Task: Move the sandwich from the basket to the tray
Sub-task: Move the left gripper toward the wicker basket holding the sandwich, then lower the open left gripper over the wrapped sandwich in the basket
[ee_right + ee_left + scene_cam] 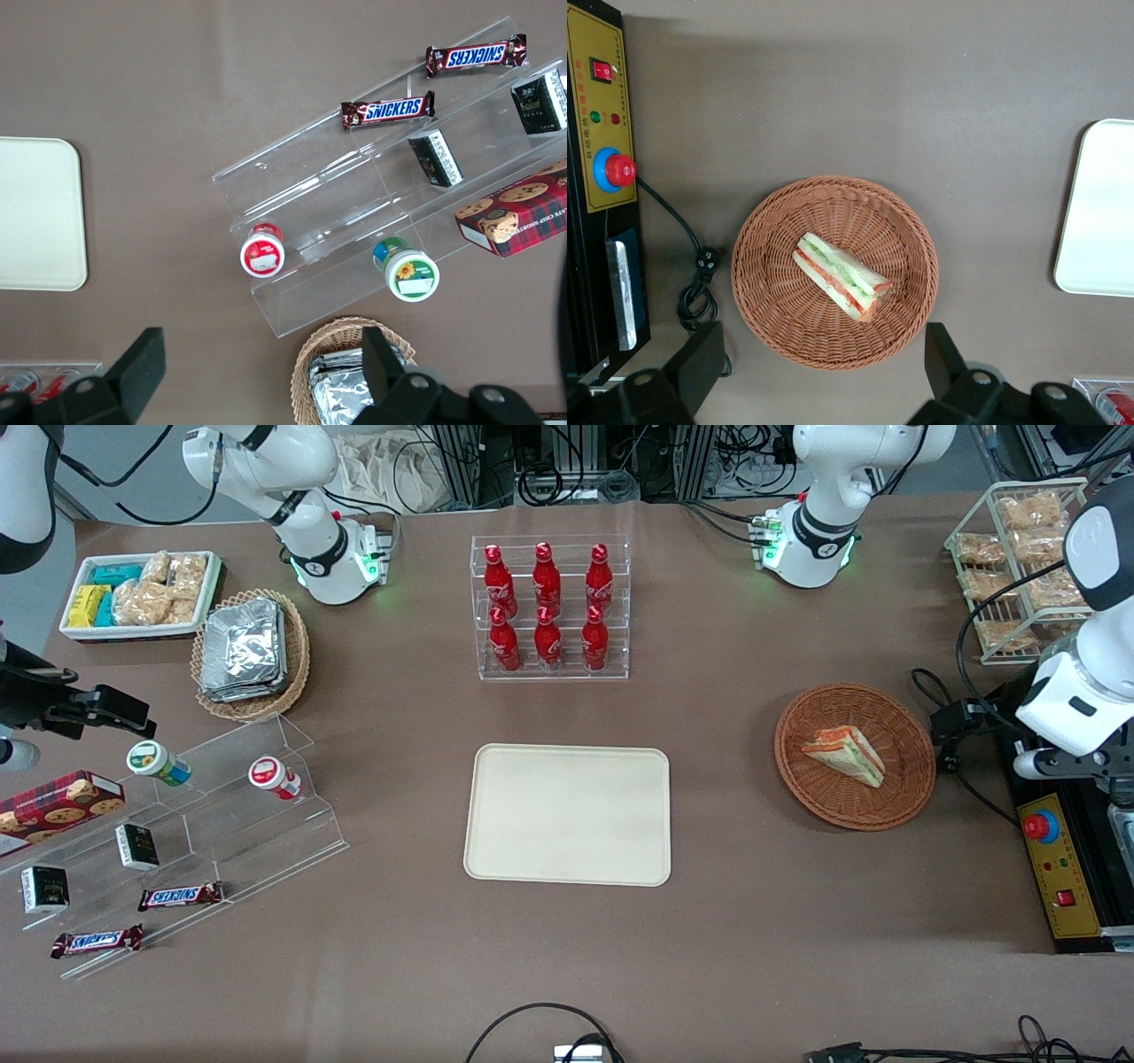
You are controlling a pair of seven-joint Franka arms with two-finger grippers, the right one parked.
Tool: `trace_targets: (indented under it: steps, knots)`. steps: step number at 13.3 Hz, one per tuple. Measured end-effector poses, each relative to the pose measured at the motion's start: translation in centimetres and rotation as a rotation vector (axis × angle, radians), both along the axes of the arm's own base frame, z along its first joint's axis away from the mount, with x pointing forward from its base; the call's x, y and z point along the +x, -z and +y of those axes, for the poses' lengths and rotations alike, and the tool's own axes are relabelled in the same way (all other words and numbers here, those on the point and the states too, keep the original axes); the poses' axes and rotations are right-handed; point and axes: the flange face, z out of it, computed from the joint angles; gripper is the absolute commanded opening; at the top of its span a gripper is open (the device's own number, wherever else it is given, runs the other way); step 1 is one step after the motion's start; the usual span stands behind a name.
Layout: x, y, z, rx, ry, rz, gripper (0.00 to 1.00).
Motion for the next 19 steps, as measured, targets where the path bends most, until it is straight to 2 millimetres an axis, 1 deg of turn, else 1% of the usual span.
trace_targets:
  steps: [3, 6, 7, 9, 12, 15, 17, 19]
  knots:
    - [0.3, 0.2, -0.1, 0.001, 0.005, 0.006, 1.0]
    - [0.8, 0.3, -0.2, 0.005, -0.012, 0.051, 1.0]
    - [0.9, 0.5, -0.3, 0.01, -0.071, 0.059, 1.0]
    - [1.3, 1.8, -0.4, 0.031, -0.287, 0.079, 1.0]
    - [2.9, 5.2, -0.6, 0.052, -0.576, 0.058, 1.0]
    - [3.0, 9.8, -0.6, 0.066, -0.872, 0.034, 1.0]
    - [2.3, 13.7, -1.3, 0.064, -1.018, 0.021, 1.0]
    - [0.6, 17.2, -2.6, 0.103, -1.174, 0.057, 1.0]
